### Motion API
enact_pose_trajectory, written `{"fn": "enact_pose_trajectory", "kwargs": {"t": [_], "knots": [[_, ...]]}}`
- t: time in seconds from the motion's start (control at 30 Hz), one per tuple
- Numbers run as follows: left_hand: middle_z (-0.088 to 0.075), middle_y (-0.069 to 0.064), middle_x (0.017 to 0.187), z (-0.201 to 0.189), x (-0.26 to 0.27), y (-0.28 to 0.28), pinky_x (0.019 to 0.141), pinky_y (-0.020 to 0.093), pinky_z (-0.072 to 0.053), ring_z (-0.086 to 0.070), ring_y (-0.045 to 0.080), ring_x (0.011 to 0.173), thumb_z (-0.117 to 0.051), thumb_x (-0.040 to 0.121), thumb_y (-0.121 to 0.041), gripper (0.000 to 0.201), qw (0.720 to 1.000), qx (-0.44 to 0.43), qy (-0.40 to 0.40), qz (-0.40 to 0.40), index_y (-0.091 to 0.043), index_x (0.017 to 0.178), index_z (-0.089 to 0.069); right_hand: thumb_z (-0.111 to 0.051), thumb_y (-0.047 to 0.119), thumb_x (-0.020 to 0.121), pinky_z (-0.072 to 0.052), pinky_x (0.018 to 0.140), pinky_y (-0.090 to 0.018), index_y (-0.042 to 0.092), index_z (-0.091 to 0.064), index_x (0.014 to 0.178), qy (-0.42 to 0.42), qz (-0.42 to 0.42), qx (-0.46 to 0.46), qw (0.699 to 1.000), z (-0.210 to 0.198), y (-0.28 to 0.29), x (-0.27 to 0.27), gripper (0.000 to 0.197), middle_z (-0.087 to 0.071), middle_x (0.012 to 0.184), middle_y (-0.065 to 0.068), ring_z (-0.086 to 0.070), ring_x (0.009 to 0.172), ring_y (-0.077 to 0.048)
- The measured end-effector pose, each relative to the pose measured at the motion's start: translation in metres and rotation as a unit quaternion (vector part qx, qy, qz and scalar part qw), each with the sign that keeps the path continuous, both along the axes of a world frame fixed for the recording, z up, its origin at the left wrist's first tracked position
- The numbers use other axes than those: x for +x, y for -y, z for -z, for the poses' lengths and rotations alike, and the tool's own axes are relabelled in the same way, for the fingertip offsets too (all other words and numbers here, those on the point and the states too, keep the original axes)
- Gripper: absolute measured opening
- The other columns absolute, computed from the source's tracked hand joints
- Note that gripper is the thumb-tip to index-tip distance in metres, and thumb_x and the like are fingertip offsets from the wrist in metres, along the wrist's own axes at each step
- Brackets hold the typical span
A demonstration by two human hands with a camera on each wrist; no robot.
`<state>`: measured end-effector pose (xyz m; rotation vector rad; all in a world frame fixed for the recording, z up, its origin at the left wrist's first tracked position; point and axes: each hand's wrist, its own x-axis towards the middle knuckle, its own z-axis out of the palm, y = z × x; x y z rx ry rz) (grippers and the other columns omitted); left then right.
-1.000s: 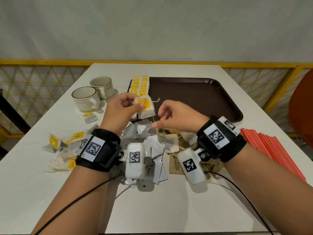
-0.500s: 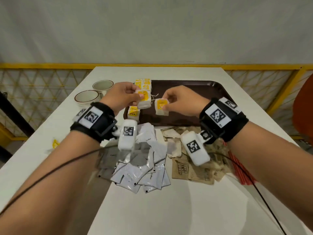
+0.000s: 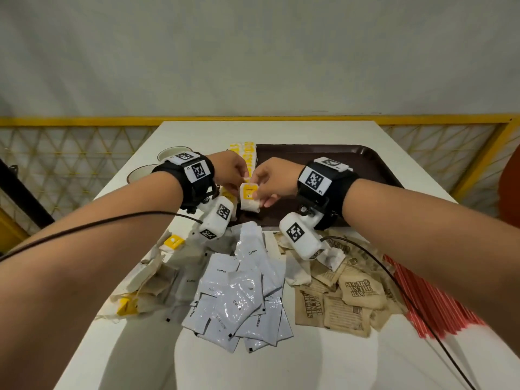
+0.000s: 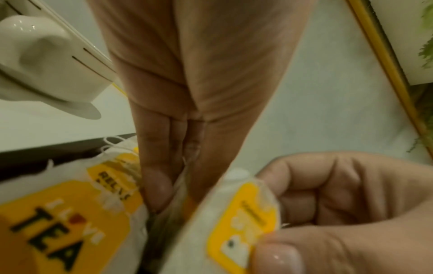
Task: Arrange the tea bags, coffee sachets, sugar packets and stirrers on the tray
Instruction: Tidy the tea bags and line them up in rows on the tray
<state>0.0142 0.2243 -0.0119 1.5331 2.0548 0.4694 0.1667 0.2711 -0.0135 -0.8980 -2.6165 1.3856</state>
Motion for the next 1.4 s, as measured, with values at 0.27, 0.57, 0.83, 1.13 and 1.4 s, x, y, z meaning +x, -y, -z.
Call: {"fn": "enact_pose_trajectory", "kwargs": {"t": [0.27, 0.57, 0.83, 1.13, 1.4], "knots": [[-0.065, 0.002, 0.078, -0.005, -0.014, -0.002, 0.064, 0.023, -0.056, -0.062, 0.012, 0.064, -0.073, 0.078, -0.001, 0.016, 0.999, 0.016, -0.022, 0.023, -0.012, 0.085, -0.063, -0.067, -0.004, 0.083, -0.057, 0.069, -0.029, 0.004, -0.058, 0.078, -0.008, 0.040, 0.030, 0.999, -0.002, -0.021, 0.001, 0.013, -0.065, 0.075, -0.014, -0.064, 0.065, -0.018], [-0.065, 0.003, 0.076, -0.002, -0.021, -0.012, 0.065, 0.019, -0.055, -0.061, 0.012, 0.066, -0.069, 0.080, 0.003, 0.015, 0.999, 0.036, 0.006, 0.008, -0.012, 0.084, -0.068, -0.066, -0.010, 0.081, -0.059, 0.077, -0.037, 0.009, -0.055, 0.089, -0.014, 0.085, -0.026, 0.996, 0.011, -0.029, -0.014, 0.023, -0.064, 0.085, -0.016, -0.067, 0.079, -0.027], [-0.067, 0.005, 0.079, 0.003, -0.027, -0.030, 0.079, 0.030, -0.057, -0.065, 0.019, 0.078, -0.071, 0.081, -0.004, 0.014, 0.999, 0.045, -0.014, -0.026, -0.016, 0.075, -0.069, -0.059, -0.011, 0.084, -0.058, 0.062, -0.030, 0.007, -0.052, 0.094, -0.006, 0.106, -0.049, 0.993, 0.013, -0.032, -0.022, 0.023, -0.063, 0.079, -0.014, -0.065, 0.065, -0.020], [-0.063, 0.002, 0.079, 0.009, -0.018, -0.041, 0.079, 0.032, -0.054, -0.060, 0.018, 0.075, -0.068, 0.083, -0.005, 0.009, 0.994, 0.028, -0.096, -0.043, -0.014, 0.079, -0.068, -0.053, 0.000, 0.093, -0.056, 0.068, -0.035, 0.004, -0.049, 0.078, 0.017, 0.139, -0.082, 0.987, 0.010, -0.031, -0.030, 0.016, -0.059, 0.074, -0.014, -0.061, 0.065, -0.022], [-0.065, -0.003, 0.079, -0.004, -0.037, -0.029, 0.059, 0.020, -0.045, -0.057, 0.009, 0.072, -0.068, 0.084, -0.020, 0.006, 0.997, 0.007, -0.068, -0.030, -0.016, 0.087, -0.072, -0.059, -0.006, 0.088, -0.056, 0.061, -0.028, 0.012, -0.047, 0.082, -0.009, 0.123, -0.099, 0.987, 0.016, -0.036, -0.022, 0.023, -0.060, 0.072, -0.012, -0.062, 0.062, -0.018]]}}
